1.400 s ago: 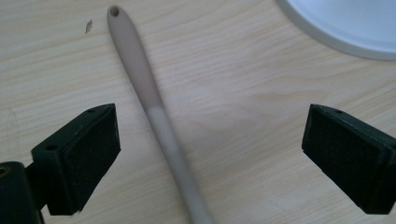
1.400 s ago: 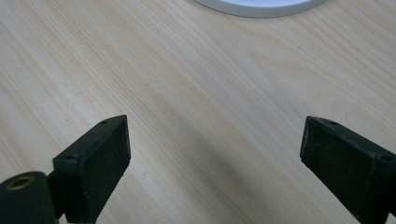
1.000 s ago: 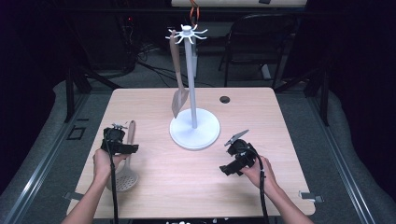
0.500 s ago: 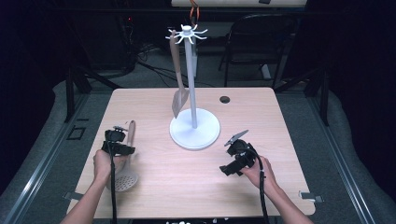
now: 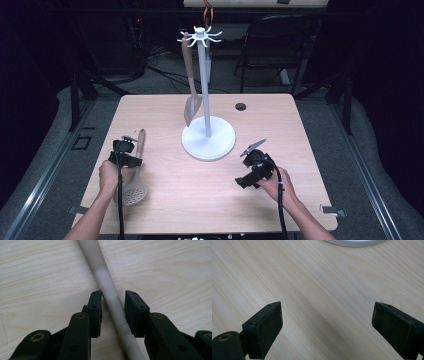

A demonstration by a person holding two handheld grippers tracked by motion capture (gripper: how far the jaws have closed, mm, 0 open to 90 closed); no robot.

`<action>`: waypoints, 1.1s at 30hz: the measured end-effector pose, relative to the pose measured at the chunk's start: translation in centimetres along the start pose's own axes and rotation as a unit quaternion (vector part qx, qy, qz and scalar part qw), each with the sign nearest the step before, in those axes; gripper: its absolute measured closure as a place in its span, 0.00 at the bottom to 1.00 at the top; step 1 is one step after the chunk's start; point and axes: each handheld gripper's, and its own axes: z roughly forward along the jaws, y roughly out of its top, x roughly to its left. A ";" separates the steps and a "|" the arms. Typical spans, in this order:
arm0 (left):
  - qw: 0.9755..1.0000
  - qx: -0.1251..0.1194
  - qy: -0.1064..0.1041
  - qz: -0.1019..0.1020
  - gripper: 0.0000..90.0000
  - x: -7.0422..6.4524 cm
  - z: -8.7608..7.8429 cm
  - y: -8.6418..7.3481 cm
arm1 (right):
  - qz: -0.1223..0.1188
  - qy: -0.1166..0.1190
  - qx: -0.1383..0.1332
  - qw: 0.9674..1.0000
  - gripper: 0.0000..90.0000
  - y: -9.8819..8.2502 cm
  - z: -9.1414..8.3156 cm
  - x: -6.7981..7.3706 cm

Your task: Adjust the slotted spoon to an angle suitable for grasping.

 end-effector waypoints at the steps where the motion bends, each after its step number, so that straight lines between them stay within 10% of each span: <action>1: 1.000 0.000 -0.004 0.001 0.76 0.0 0.0 0.0 | 0.000 0.000 0.000 1.000 0.10 0.0 0.0 0.0; 33: 0.993 0.063 -0.031 0.090 0.79 -2.2 -0.7 -0.1 | -0.001 0.003 0.006 1.000 0.10 -0.1 0.2 -0.1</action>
